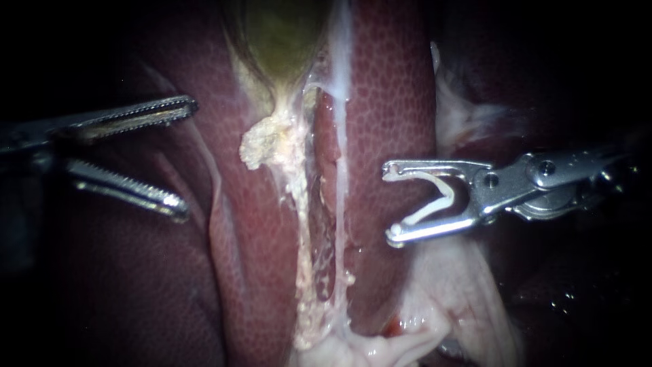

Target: Grabbing gallbladder

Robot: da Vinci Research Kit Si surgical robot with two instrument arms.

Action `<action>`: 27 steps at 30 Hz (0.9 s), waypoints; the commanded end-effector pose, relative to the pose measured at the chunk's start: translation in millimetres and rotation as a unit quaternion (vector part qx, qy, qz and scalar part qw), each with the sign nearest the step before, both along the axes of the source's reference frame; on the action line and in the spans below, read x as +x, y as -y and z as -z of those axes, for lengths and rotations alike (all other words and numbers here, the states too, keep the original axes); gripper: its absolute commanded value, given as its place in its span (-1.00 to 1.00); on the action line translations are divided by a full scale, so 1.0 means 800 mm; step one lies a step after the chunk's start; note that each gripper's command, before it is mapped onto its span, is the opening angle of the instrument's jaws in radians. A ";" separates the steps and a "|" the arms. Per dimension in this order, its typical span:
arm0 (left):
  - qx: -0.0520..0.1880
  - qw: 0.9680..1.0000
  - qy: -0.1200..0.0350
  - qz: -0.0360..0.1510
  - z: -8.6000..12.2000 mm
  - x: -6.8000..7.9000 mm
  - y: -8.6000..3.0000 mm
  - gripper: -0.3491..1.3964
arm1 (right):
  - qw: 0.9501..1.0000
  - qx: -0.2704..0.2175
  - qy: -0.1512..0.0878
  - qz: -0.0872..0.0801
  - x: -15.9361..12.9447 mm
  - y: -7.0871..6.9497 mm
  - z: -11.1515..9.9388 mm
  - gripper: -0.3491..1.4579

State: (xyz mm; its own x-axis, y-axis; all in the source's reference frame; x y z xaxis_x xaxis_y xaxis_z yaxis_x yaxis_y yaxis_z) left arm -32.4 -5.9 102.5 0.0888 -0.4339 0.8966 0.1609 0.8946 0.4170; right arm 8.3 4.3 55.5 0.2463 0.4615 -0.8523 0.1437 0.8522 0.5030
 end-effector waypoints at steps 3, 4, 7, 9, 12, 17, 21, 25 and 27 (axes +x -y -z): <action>0.000 1.000 0.000 0.000 0.0001 0.0000 0.0000 0.29 | 1.000 0.000 0.000 0.000 0.0000 0.0000 0.0000 0.05; 0.000 1.000 0.000 0.000 0.0001 0.0000 0.0000 0.29 | 1.000 0.000 0.000 0.000 0.0000 0.0000 0.0000 0.05; 0.000 1.000 0.000 0.000 0.0001 -0.0001 -0.0001 0.29 | 1.000 0.000 0.000 0.000 0.0000 0.0000 0.0000 0.05; 0.000 1.000 0.000 0.001 0.0001 -0.0003 -0.0001 0.29 | 1.000 0.000 0.000 0.000 0.0000 0.0000 0.0000 0.05; 0.000 1.000 -0.001 0.002 0.0000 -0.0008 -0.0002 0.29 | 1.000 0.000 0.000 0.000 0.0000 0.0000 0.0000 0.05; -0.002 1.000 -0.003 0.004 -0.0006 -0.0022 0.0002 0.29 | 1.000 0.000 0.000 0.000 0.0000 0.0000 0.0000 0.05; -0.005 1.000 -0.003 0.004 -0.0014 -0.0039 0.0008 0.29 | 1.000 0.000 0.000 0.000 0.0001 0.0000 0.0001 0.05; -0.006 1.000 -0.003 0.003 -0.0023 -0.0056 0.0010 0.29 | 1.000 0.000 0.000 0.000 0.0001 0.0001 0.0002 0.05; -0.004 1.000 -0.003 0.004 -0.0026 -0.0061 0.0009 0.29 | 1.000 0.000 0.000 0.000 0.0002 0.0001 0.0002 0.05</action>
